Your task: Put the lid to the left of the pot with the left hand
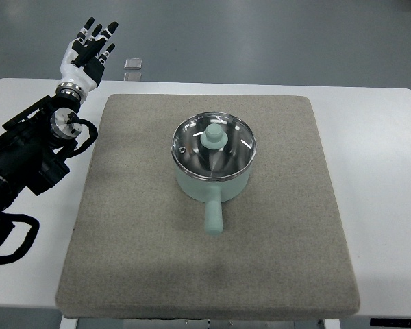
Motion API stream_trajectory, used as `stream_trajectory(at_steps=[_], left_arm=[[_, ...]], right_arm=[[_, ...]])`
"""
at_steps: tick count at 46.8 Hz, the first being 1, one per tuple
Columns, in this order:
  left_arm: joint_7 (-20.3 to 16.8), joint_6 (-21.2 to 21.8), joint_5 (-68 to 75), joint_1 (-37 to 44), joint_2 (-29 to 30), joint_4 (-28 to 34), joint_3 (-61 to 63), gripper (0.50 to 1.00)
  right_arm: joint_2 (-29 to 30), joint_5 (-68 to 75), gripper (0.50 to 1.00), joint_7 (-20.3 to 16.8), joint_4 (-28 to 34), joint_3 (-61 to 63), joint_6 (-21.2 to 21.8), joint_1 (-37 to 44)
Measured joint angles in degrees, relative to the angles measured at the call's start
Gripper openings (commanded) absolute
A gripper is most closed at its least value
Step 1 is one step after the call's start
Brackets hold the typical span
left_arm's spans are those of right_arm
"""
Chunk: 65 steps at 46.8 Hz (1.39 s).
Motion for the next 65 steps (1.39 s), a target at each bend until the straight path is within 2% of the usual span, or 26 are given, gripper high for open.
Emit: stream_trajectory(at_steps=[35,50,65], left_arm=[[0.6,0.0,0.4,-0.3,0.6,-0.3,0.6,0.994],[0.7,-0.2,0.5,-1.7,1.7,-2.6,7.1,0.994],[0.7,-0.7,0.5,-4.6,2.4,-3.1,18.7,0.994]], right_arm=[[0.0,0.0,0.924,0.0,0.0,0.0,0.0,0.0],[0.0,0.0,0.921,0.0,0.0,0.0,0.0,0.0],[0.0,0.0,0.924,0.0,0.0,0.0,0.0,0.0]])
